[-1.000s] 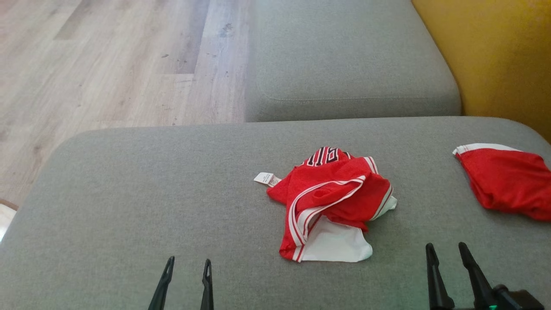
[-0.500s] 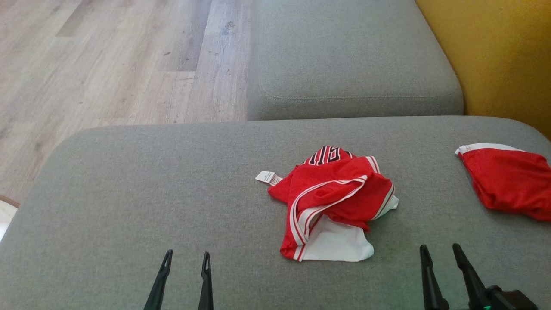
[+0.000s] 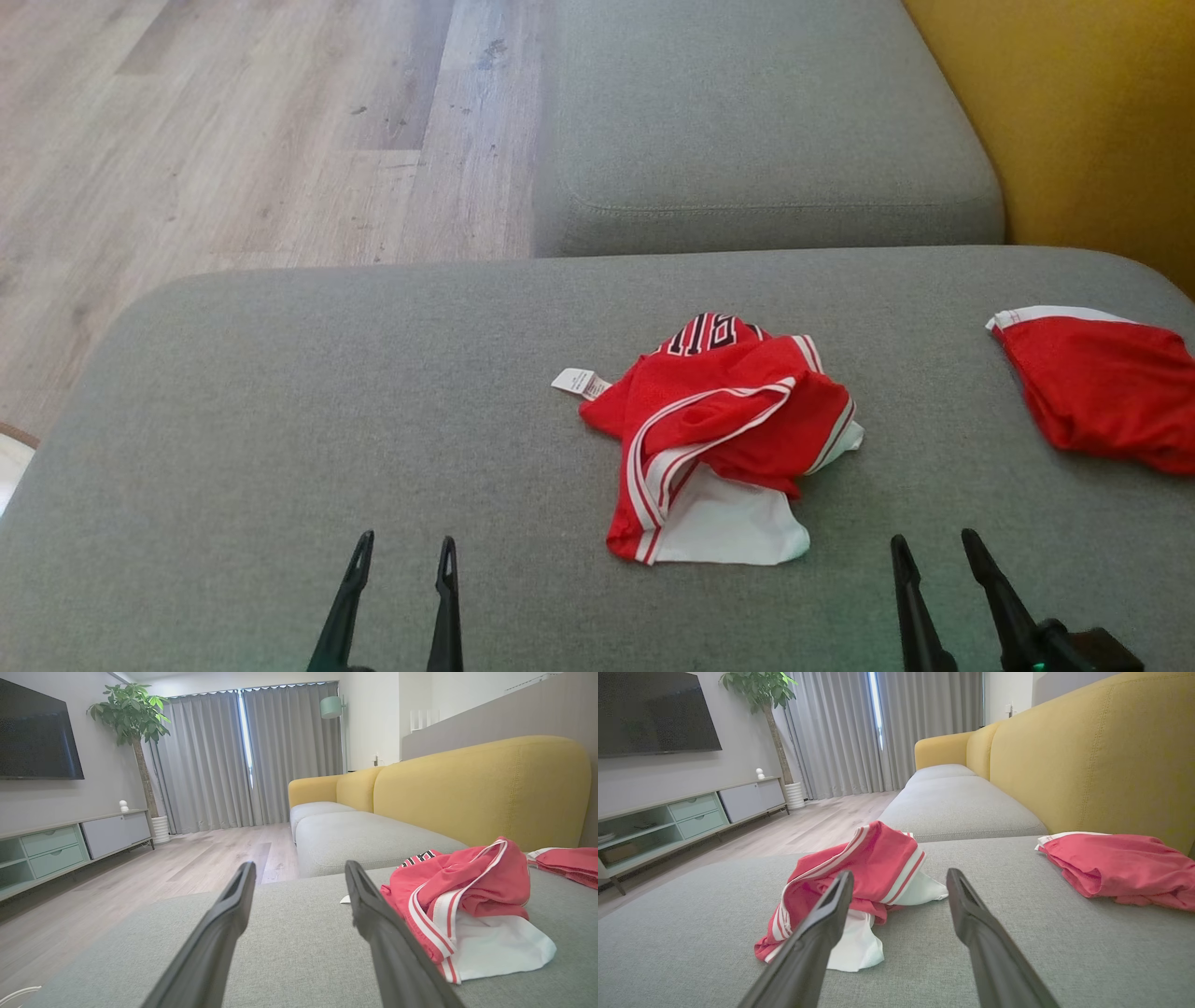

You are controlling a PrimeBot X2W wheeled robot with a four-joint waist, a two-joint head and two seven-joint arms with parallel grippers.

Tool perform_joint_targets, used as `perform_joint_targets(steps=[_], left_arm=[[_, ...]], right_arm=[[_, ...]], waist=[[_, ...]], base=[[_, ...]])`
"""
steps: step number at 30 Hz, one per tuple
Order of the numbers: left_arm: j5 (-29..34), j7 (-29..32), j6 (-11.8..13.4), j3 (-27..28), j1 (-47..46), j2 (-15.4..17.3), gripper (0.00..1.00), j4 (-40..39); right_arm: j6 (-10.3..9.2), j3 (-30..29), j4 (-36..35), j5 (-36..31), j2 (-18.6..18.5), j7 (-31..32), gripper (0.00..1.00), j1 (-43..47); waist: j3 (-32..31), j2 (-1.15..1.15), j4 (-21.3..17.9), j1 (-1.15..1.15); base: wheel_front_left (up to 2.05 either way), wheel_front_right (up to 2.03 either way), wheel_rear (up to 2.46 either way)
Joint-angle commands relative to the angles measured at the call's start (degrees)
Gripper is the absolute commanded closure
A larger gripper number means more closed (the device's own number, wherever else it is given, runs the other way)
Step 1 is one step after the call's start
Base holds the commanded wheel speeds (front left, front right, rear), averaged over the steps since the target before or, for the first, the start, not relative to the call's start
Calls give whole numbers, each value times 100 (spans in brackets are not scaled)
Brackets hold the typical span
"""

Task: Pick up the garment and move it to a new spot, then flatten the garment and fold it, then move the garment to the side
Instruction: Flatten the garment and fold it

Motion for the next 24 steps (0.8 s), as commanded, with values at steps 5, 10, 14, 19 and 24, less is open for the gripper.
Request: perform_joint_targets(steps=[5, 10, 14, 19, 24], left_arm=[[19, -30, -52, 188, -246, -118, 0, -170], [-239, -30, -366, 70, -306, -194, 0, 153], [-274, -30, -716, -73, -565, -224, 0, 669], [-88, -30, -1075, -461, -1176, -269, 0, 1479], [106, -30, -1299, -967, -1913, -309, 0, 2424]], right_arm=[[20, 141, -185, -28, -40, -22, 0, -229], [20, 197, -198, -34, -49, -22, 0, -322], [20, 278, -251, -17, -87, -22, 0, -419], [20, 359, -291, 24, -158, -22, 0, -525], [20, 460, -300, 56, -275, -22, 0, -657]], waist=[[61, 0, 27, 0], [247, 0, -13, 0], [485, 0, -95, 0], [787, 0, -220, 0], [1040, 0, -392, 0]], base=[[0, 0, 0], [0, 0, 0], [0, 0, 0], [0, 0, 0], [0, 0, 0]])
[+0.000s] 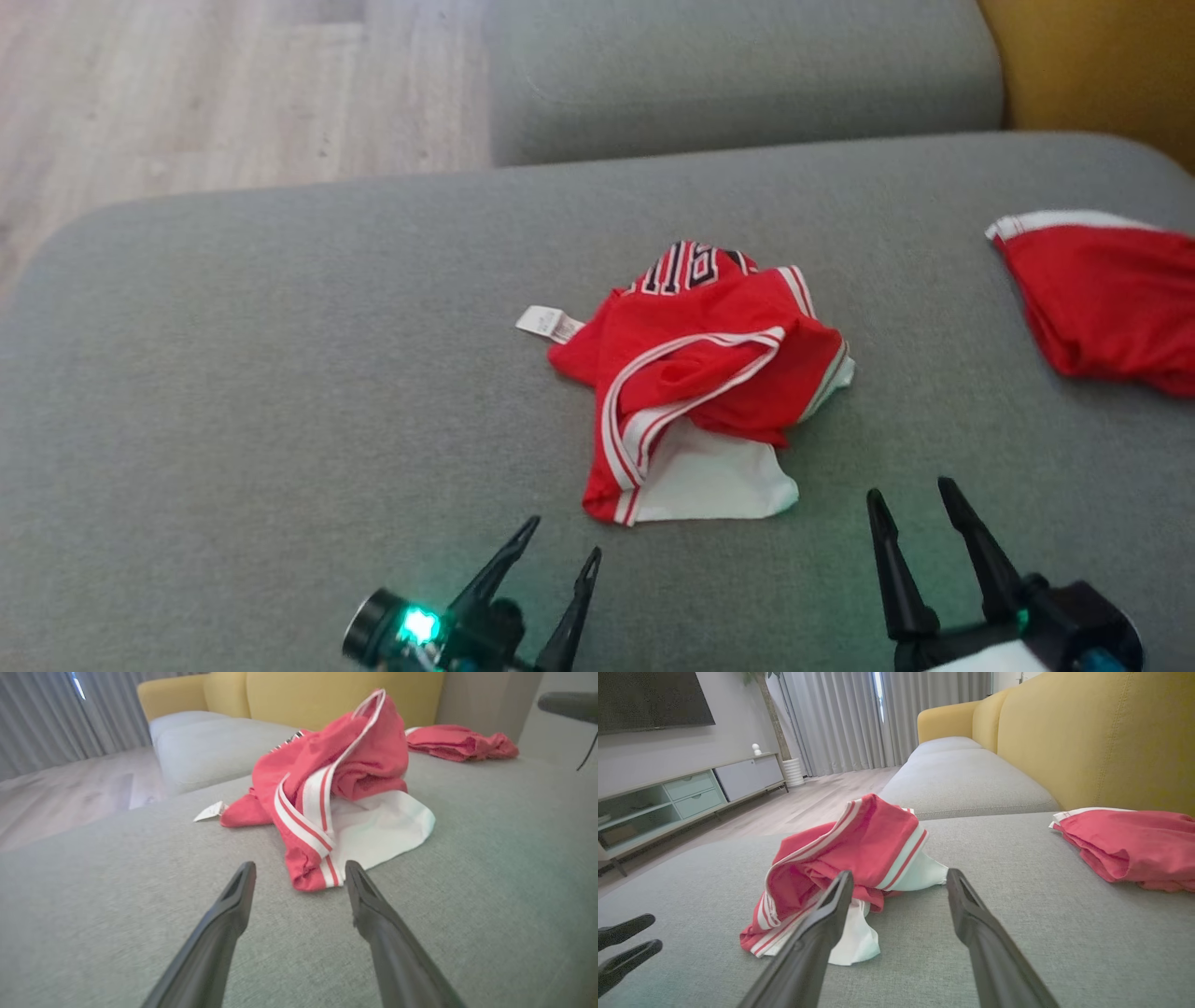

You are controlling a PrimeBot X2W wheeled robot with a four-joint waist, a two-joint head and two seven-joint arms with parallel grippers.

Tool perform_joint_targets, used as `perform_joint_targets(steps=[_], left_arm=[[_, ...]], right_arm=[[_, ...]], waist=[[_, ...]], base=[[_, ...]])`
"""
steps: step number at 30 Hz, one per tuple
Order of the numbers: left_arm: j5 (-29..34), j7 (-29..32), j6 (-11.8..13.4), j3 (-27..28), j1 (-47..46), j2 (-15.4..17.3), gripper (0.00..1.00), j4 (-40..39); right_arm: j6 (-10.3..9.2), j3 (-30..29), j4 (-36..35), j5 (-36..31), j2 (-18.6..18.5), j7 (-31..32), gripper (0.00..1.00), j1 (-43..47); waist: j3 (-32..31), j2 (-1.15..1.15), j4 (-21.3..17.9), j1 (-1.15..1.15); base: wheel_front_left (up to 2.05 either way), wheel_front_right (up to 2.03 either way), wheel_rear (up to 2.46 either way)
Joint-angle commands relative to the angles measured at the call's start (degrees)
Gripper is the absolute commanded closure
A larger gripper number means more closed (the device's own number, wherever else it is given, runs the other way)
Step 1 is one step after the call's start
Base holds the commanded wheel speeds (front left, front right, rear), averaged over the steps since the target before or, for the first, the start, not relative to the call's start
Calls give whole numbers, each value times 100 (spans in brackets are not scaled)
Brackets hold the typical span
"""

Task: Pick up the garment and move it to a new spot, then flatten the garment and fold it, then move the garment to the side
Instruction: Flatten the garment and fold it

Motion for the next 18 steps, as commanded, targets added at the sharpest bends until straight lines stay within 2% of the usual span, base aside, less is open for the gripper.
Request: perform_joint_targets(steps=[1, 4, 7, 18], left_arm=[[27, -30, 15, 88, -393, -50, 0, 60], [34, -30, 105, -70, -818, -60, 0, 535], [-72, -30, 356, -254, -1293, -63, 0, 1013], [-526, -30, 577, -593, -1914, -65, 0, 1935]], right_arm=[[21, 180, -201, 49, -149, -22, 0, -321], [21, 258, -217, 63, -232, -22, 0, -478], [21, 319, -224, 89, -324, -22, 0, -649], [21, 260, -210, 309, -358, -22, 0, -821]], waist=[[182, 0, -144, -1], [388, 0, -278, -1], [615, 0, -452, -1], [810, 0, -756, -1]], base=[[0, 0, 0], [0, 0, 0], [0, 0, 0], [0, 0, 0]])
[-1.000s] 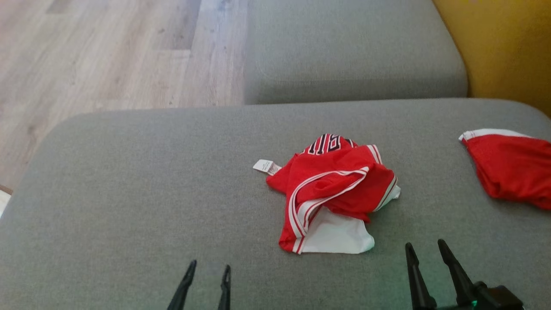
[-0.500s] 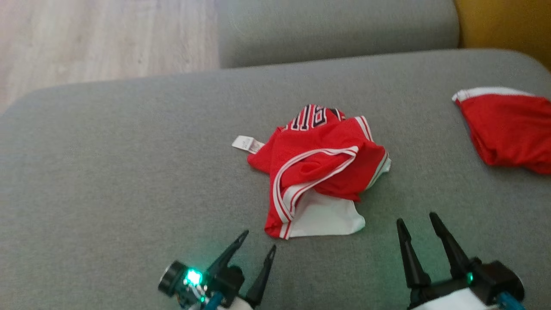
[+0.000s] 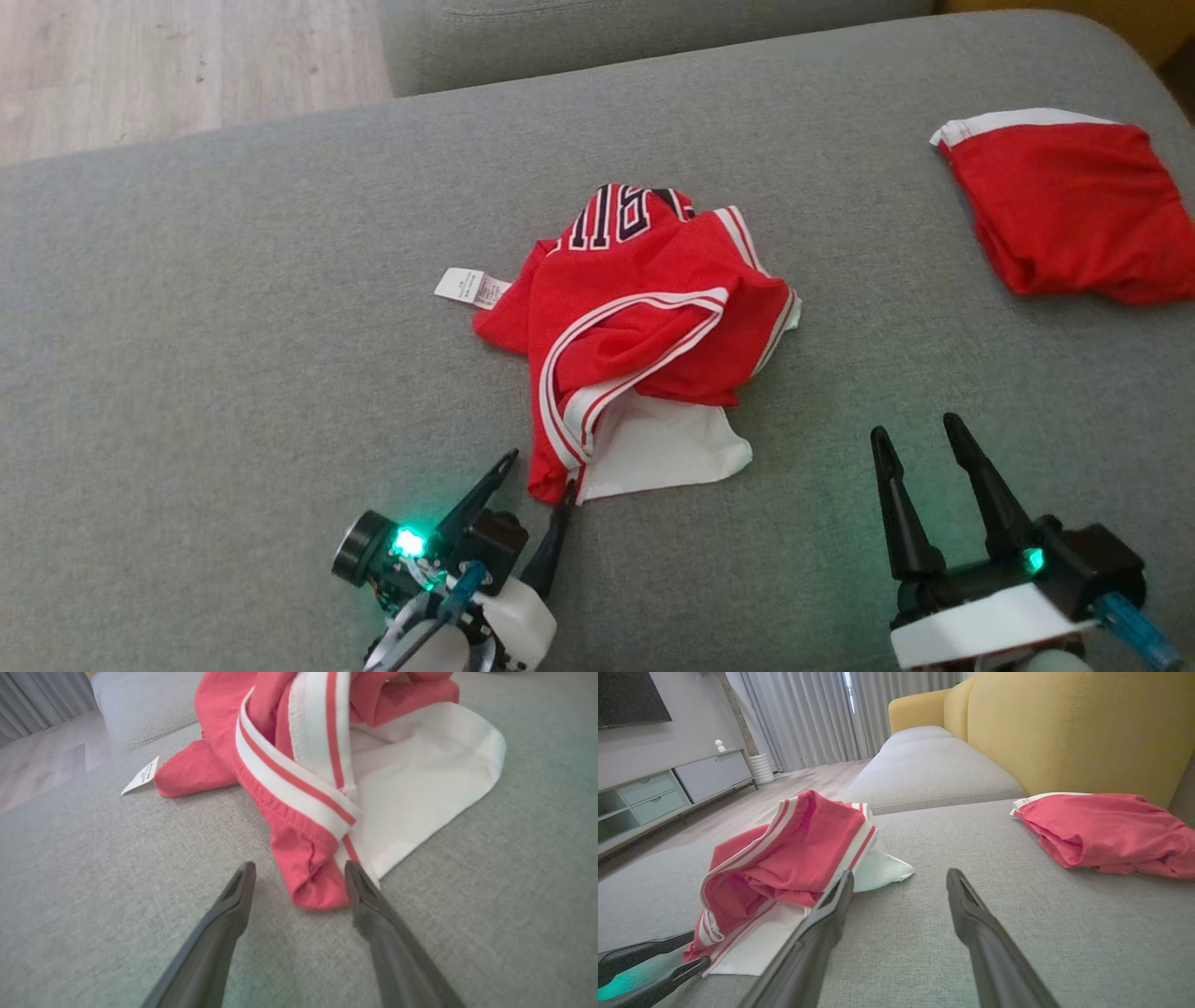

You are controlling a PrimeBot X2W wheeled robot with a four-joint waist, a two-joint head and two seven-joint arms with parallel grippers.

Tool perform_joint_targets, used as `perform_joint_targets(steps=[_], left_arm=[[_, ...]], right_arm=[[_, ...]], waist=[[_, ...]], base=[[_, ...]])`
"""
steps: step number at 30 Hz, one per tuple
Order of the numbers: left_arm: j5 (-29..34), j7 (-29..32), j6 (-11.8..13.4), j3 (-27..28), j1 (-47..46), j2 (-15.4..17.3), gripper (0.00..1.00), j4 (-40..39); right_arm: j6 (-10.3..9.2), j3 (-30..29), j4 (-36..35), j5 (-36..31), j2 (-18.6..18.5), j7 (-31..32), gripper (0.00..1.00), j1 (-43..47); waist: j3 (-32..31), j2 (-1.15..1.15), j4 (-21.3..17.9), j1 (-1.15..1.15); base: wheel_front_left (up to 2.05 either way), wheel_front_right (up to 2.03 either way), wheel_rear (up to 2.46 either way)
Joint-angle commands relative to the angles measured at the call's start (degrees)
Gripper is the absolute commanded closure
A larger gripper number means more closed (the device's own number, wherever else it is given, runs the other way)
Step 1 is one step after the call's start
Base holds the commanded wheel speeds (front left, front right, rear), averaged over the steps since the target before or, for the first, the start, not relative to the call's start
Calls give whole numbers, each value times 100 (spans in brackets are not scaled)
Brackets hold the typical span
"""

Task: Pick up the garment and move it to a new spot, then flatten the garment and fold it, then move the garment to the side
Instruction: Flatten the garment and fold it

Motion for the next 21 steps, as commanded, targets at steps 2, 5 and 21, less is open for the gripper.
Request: perform_joint_targets(steps=[2, 5, 21], left_arm=[[-96, -28, 125, 112, -260, 12, 0, 12], [-127, -28, 255, 83, -319, 12, 0, 68], [-91, -28, 441, 128, -349, 12, 0, -203]], right_arm=[[20, 123, -175, 29, -121, -22, 0, -215], [20, 162, -171, 51, -128, -22, 0, -224], [20, 418, -79, 211, -174, -22, 0, -200]], waist=[[-5, 0, -47, -1], [-24, 0, -85, -1], [-198, 0, -150, -1]], base=[[0, 0, 0], [0, 0, 0], [0, 0, 0]])
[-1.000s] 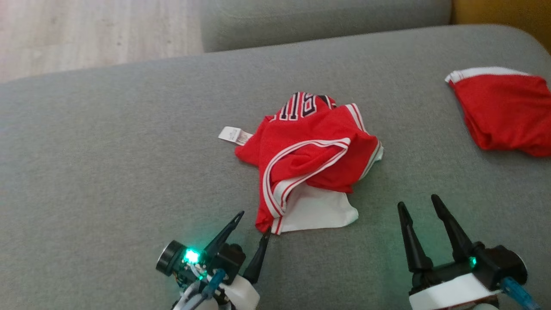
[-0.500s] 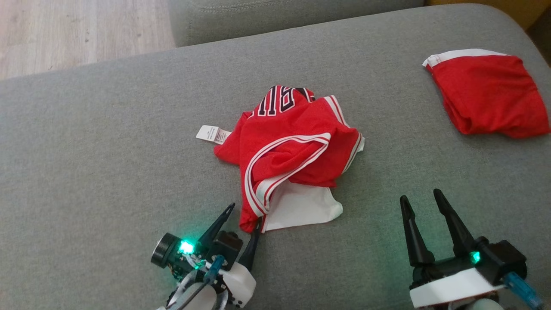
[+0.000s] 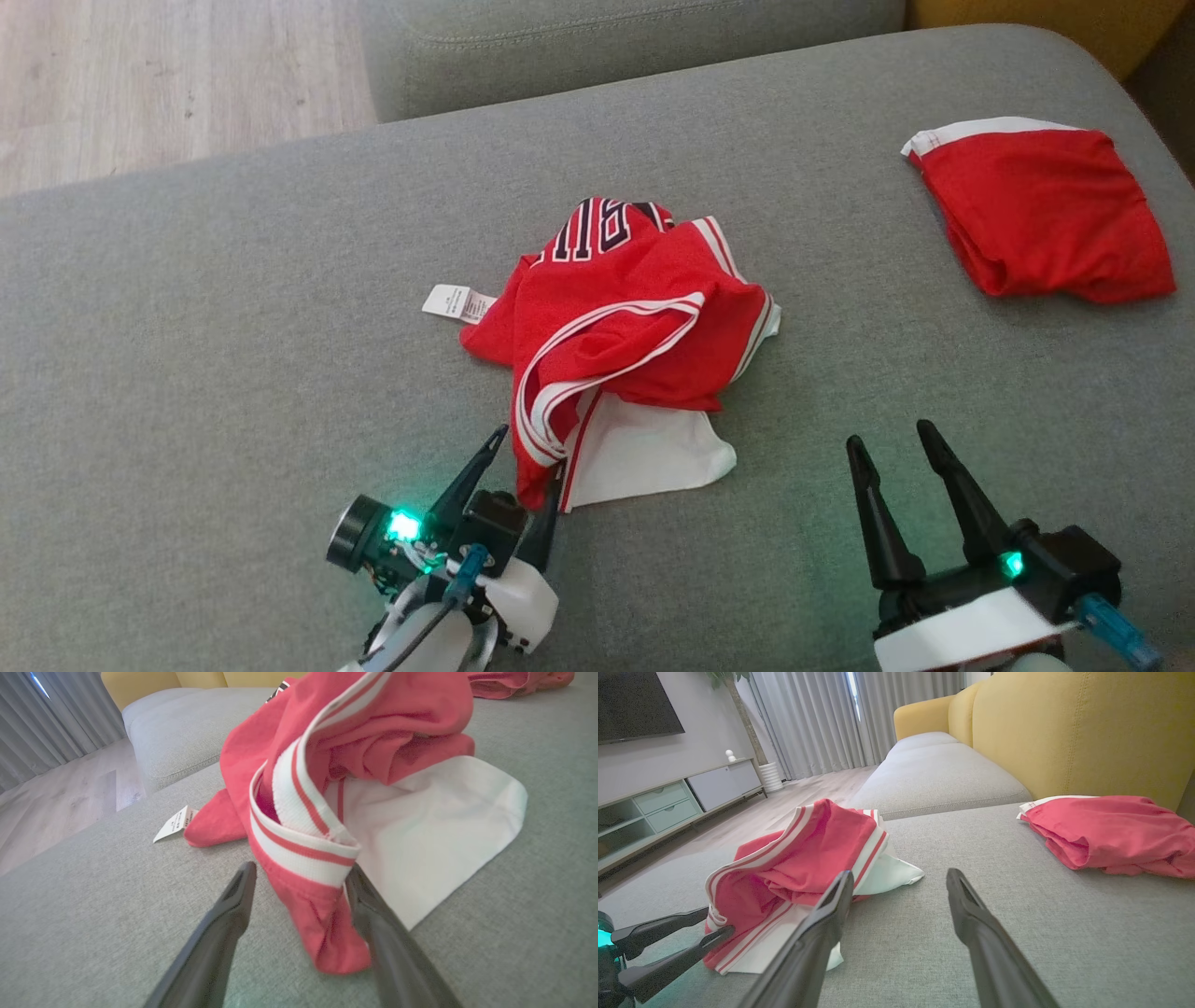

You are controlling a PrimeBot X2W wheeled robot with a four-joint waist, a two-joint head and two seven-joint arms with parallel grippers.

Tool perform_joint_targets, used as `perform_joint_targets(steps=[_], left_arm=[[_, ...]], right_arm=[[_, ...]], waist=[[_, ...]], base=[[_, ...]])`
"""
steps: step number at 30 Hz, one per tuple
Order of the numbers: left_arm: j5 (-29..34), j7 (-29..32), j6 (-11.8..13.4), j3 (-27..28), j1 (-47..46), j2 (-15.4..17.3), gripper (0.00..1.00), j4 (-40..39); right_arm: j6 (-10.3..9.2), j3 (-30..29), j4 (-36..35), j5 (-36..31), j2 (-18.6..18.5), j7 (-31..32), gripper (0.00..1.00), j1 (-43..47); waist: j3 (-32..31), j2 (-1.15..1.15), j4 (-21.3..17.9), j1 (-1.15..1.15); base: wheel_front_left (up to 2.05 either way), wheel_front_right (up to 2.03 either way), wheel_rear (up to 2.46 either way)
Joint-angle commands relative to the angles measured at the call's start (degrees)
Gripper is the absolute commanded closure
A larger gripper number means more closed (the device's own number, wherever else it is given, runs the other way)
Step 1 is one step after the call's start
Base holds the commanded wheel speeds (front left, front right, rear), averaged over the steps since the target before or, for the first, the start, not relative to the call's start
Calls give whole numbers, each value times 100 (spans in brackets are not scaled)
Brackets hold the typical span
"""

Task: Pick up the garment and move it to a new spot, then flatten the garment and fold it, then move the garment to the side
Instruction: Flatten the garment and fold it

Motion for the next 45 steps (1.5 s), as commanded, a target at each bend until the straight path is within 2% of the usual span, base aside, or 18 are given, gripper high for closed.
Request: perform_joint_targets(steps=[1, 3, 4, 7, 12, 17, 28, 29, 32, 36, 40, 45], left_arm=[[31, -30, 14, 222, -194, 25, 24, -123], [30, -30, -18, 258, -215, 25, 78, -94], [23, -30, -71, 259, -226, 25, 100, -103], [-1, -30, -273, 208, -260, 25, 100, -370], [-821, -30, -1092, 170, -324, 25, 100, -1299], [-1443, -30, -1451, 13, -989, 25, 100, -1656], [-2881, 4, -1578, -532, -3742, 25, 100, -1413], [-2881, 4, -1578, -532, -3742, 25, 100, -1413], [-2822, -12, -1579, -614, -4708, 25, 100, -1073], [-2517, -27, -1537, -272, -5497, 57, 100, -747], [-2274, -28, -1401, 361, -5171, 353, 100, -874], [-2555, -29, -1479, 962, -3554, 565, 100, -1101]], right_arm=[[20, 154, -152, 50, -100, -22, 0, -164], [20, 173, -155, 61, -109, -22, 0, -172], [20, 174, -157, 64, -112, -22, 0, -172], [20, 169, -144, 68, -107, -22, 0, -155], [20, 213, -127, 76, -50, -22, 0, -130], [20, 246, -117, 136, 65, -22, 0, -55], [20, 383, -30, 221, 228, -22, 0, 45], [20, 383, -30, 221, 228, -22, 0, 45], [20, 383, -39, 237, 246, -22, 0, 49], [20, 315, -81, 223, 258, -22, 0, 42], [20, 192, -132, 186, 229, -22, 0, 64], [20, -26, -202, 123, 187, -22, 0, 162]], waist=[[-19, 0, -13, 0], [-43, 0, -30, 0], [-62, 0, -40, 0], [-144, 0, -88, 0], [-316, 0, -253, 0], [-501, 0, -517, 0], [-606, 0, -1119, 0], [-606, 0, -1119, 0], [-571, 0, -1154, 0], [-503, 0, -1077, 0], [-438, 0, -827, 0], [-335, 0, -308, 0]], base=[[0, 0, 0], [0, 0, 0], [0, 0, 0], [0, 0, 0], [0, 0, 0], [0, 0, 0], [0, 0, 0], [0, 0, 0], [0, 0, 0], [0, 0, 0], [0, 0, 0], [0, 0, 0]])
